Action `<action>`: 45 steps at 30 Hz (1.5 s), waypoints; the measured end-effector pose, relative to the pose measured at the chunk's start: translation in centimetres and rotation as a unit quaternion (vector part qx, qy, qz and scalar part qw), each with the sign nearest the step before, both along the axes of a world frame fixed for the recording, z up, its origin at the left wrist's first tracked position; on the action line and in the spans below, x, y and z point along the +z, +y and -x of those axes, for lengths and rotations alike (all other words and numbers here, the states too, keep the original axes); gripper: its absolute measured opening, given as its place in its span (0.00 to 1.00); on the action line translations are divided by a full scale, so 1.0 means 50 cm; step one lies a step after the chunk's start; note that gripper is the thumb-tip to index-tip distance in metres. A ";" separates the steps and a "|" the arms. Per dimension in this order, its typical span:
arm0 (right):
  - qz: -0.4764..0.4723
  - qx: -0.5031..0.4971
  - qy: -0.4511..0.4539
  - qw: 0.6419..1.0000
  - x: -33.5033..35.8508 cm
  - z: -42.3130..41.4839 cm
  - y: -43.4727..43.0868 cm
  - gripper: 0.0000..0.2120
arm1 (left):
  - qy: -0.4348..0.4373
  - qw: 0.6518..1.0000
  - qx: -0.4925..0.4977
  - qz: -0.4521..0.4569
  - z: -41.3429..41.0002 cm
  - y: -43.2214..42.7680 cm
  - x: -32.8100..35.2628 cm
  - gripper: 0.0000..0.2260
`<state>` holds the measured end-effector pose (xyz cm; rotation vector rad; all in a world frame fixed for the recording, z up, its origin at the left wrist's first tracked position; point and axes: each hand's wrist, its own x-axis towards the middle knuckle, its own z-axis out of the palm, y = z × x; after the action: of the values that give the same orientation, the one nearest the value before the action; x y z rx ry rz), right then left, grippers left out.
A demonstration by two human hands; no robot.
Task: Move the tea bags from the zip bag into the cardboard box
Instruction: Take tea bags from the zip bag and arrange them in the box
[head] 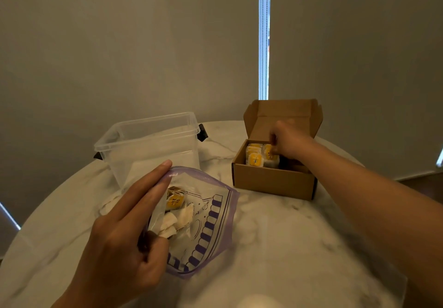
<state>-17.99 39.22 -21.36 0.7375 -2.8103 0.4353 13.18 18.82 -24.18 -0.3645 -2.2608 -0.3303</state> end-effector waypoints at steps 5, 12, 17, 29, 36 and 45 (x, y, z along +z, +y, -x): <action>-0.008 -0.012 0.053 0.998 0.020 -0.016 0.013 0.06 | 0.024 1.000 0.008 0.004 0.000 -0.004 0.002 0.29; 0.172 0.095 0.115 0.974 0.066 -0.200 0.033 0.04 | 0.017 1.000 0.019 0.005 0.001 -0.004 0.004 0.28; 0.247 0.258 -0.079 0.931 0.063 -0.386 0.010 0.04 | 0.022 1.000 0.017 -0.001 0.006 -0.005 0.006 0.28; -0.043 0.193 -0.055 0.979 0.000 -0.350 -0.216 0.12 | -0.007 1.000 0.009 0.006 0.058 -0.004 0.033 0.30; -0.044 0.208 -0.080 0.974 -0.020 -0.345 -0.228 0.11 | -0.004 1.000 0.001 -0.010 0.050 0.010 0.023 0.30; 0.038 0.241 0.047 0.969 -0.052 -0.366 -0.211 0.05 | -0.001 1.000 -0.004 -0.024 0.033 0.011 0.013 0.31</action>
<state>0.29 28.65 -23.98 1.3891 -2.4903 0.5610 11.51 19.36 -23.51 -0.3480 -2.2498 -0.3876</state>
